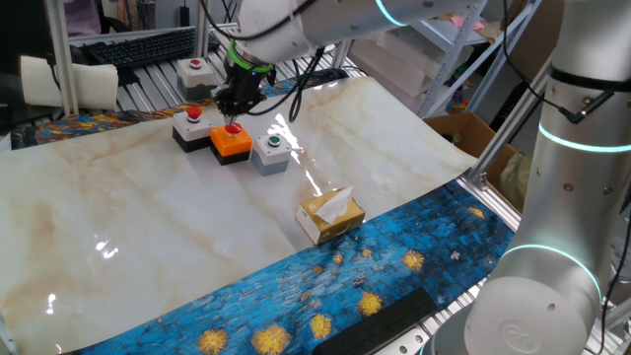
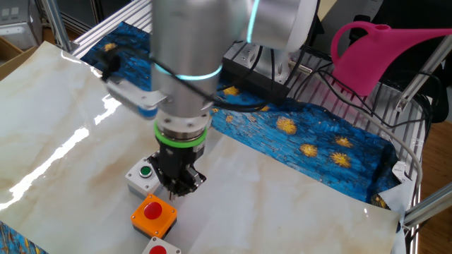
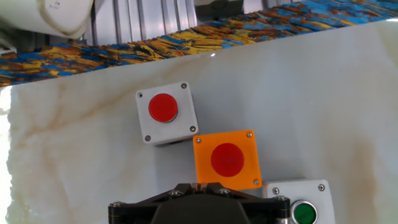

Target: Press three buttons from left to right in sequence

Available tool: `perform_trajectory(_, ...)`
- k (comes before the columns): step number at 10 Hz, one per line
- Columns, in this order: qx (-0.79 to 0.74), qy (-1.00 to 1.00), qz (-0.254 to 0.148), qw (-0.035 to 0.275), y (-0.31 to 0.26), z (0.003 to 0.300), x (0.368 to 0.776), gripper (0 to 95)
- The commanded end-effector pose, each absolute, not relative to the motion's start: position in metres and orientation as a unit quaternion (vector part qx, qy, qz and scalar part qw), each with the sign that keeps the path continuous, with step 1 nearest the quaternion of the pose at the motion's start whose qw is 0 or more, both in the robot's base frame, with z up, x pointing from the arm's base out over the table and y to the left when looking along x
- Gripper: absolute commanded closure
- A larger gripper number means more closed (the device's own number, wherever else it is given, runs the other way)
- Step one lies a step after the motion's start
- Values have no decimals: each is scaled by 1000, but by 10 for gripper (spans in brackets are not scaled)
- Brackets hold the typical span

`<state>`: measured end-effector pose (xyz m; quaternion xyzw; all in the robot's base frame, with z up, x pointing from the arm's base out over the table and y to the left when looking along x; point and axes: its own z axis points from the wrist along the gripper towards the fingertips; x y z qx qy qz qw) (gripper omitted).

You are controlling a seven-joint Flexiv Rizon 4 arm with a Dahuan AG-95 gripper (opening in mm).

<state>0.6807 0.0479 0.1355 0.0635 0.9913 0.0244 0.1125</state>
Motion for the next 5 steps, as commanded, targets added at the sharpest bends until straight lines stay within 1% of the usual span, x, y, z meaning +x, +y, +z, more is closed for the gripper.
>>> perform_trajectory(1,65,991,21,116,48,135,683,950)
perform_trajectory(3,83,990,15,113,48,135,683,950)
perform_trajectory(5,64,993,2,104,48,135,683,950)
